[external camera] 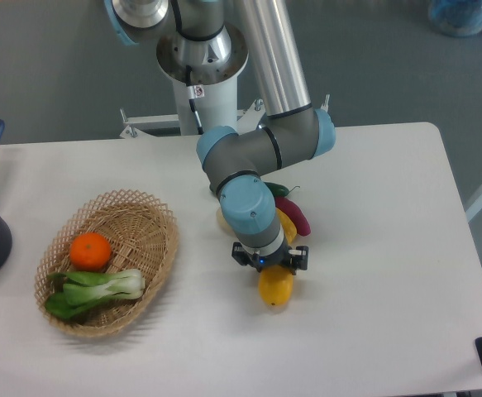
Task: Pick up the mango from the table
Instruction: 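Lower the gripper onto the yellow mango and close around it, then lift the grasped yellow mango up off the table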
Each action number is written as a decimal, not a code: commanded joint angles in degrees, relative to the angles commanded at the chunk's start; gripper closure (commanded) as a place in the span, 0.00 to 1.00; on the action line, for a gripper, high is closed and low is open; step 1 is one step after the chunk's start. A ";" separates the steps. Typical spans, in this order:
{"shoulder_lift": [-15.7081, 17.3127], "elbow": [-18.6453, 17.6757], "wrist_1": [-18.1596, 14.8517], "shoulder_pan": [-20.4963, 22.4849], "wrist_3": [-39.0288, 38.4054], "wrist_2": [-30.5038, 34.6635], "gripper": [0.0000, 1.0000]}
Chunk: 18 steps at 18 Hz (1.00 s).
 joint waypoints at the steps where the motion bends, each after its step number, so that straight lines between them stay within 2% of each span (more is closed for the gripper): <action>1: 0.18 0.44 0.00 -0.09 0.09 -0.17 0.76; 6: 1.32 4.21 -0.44 0.53 0.53 -1.40 0.76; 10: 2.11 5.27 -0.88 1.93 2.63 -2.46 0.75; 13: 2.90 7.81 -1.14 3.16 3.86 -5.70 0.76; 15: 3.87 9.05 -3.33 3.60 7.10 -6.68 0.76; 18: 4.22 10.81 -8.33 3.78 13.61 -6.68 0.76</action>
